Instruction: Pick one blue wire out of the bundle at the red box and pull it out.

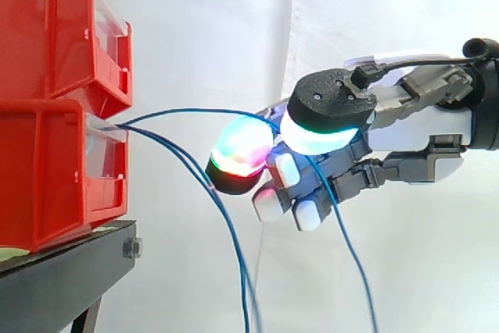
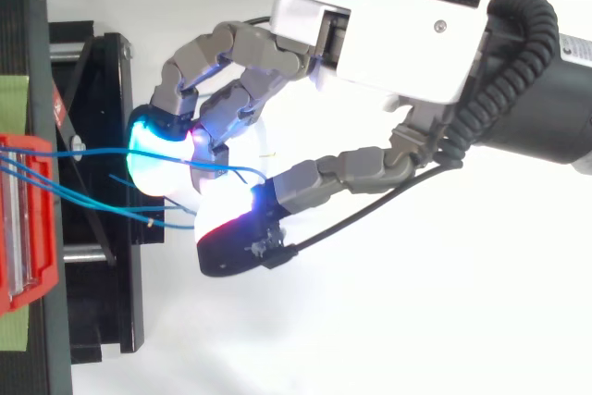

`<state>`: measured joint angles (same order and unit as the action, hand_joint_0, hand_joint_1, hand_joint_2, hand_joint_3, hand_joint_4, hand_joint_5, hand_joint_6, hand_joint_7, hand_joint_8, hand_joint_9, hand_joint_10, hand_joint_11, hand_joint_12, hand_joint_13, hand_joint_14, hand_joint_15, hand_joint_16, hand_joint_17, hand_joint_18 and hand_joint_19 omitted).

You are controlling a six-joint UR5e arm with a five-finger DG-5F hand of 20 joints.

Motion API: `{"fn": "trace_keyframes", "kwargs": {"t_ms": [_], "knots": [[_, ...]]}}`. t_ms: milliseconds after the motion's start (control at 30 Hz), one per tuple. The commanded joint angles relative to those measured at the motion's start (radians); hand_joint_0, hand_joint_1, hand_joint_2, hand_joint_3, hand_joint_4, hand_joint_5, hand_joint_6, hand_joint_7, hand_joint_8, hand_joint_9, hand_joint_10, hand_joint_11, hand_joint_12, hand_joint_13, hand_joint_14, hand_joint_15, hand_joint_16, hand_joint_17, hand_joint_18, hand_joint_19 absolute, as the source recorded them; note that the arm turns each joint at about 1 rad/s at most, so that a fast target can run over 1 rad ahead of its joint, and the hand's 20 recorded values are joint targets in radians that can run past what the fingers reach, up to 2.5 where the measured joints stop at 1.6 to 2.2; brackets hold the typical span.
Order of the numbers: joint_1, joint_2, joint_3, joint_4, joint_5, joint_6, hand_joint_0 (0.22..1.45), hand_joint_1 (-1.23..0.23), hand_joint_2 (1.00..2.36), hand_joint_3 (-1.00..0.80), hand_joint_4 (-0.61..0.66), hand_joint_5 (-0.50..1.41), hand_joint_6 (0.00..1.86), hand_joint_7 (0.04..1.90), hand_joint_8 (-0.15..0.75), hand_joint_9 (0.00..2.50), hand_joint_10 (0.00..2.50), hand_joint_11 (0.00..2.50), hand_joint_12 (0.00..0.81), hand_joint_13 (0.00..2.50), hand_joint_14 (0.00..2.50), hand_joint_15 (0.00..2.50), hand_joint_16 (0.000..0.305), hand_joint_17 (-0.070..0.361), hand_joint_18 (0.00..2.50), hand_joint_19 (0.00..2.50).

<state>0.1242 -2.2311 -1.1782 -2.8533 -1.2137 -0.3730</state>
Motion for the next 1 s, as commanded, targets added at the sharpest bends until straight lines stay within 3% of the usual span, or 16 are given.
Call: {"fn": "trace_keyframes", "kwargs": {"t_ms": [0, 67, 133, 233, 300, 567, 700, 767, 833, 967], "knots": [[0.000, -0.001, 0.000, 0.000, 0.000, 0.000, 0.68, -0.95, 1.00, -0.50, 0.28, -0.19, 0.87, 0.63, 0.255, 0.93, 0.02, 0.80, 0.350, 0.75, 0.02, 0.47, 0.054, 0.121, 0.70, 0.68], [0.000, -0.001, 0.000, 0.005, 0.000, -0.001, 0.59, -0.83, 1.00, -0.50, 0.27, -0.17, 0.83, 0.68, 0.254, 0.96, 0.02, 0.74, 0.354, 0.76, 0.02, 0.48, 0.054, 0.122, 0.70, 0.69], [0.000, 0.001, 0.000, 0.008, -0.001, 0.000, 0.58, -0.59, 1.00, -0.49, 0.23, -0.09, 0.63, 1.01, 0.250, 1.05, 0.02, 0.62, 0.358, 0.81, 0.02, 0.48, 0.054, 0.122, 0.71, 0.72], [0.000, 0.001, 0.000, 0.008, -0.001, 0.000, 0.60, -0.52, 1.01, -0.41, 0.24, -0.06, 0.52, 1.25, 0.248, 1.08, 0.02, 0.59, 0.361, 0.82, 0.02, 0.48, 0.054, 0.121, 0.70, 0.74], [0.000, -0.001, -0.001, 0.009, -0.001, 0.000, 0.62, -0.48, 1.01, -0.37, 0.25, -0.06, 0.50, 1.28, 0.247, 1.11, 0.02, 0.59, 0.362, 0.83, 0.02, 0.48, 0.054, 0.122, 0.72, 0.75], [0.000, 0.001, 0.000, 0.017, -0.001, 0.000, 0.65, -0.58, 1.02, -0.26, 0.26, -0.05, 0.50, 1.23, 0.255, 1.17, 0.02, 0.64, 0.358, 0.84, 0.02, 0.47, 0.053, 0.119, 0.72, 0.74], [0.000, -0.001, 0.000, 0.017, -0.001, 0.000, 0.65, -0.70, 1.02, -0.25, 0.26, -0.07, 0.50, 1.23, 0.251, 1.14, 0.03, 0.72, 0.360, 0.83, 0.02, 0.48, 0.053, 0.119, 0.70, 0.73], [0.000, 0.001, 0.000, 0.017, -0.001, 0.000, 0.65, -0.75, 1.02, -0.26, 0.24, -0.09, 0.54, 1.15, 0.250, 1.12, 0.03, 0.75, 0.359, 0.83, 0.02, 0.48, 0.053, 0.119, 0.71, 0.73], [0.000, 0.001, 0.000, 0.017, -0.001, 0.000, 0.67, -0.82, 1.02, -0.27, 0.24, -0.12, 0.69, 0.90, 0.248, 1.12, 0.03, 0.80, 0.357, 0.82, 0.02, 0.49, 0.053, 0.119, 0.72, 0.72], [0.000, 0.001, 0.000, 0.017, -0.001, 0.000, 0.67, -0.84, 1.02, -0.24, 0.24, -0.14, 0.76, 0.74, 0.254, 1.12, 0.03, 0.82, 0.356, 0.81, 0.02, 0.48, 0.053, 0.119, 0.72, 0.72]]}}
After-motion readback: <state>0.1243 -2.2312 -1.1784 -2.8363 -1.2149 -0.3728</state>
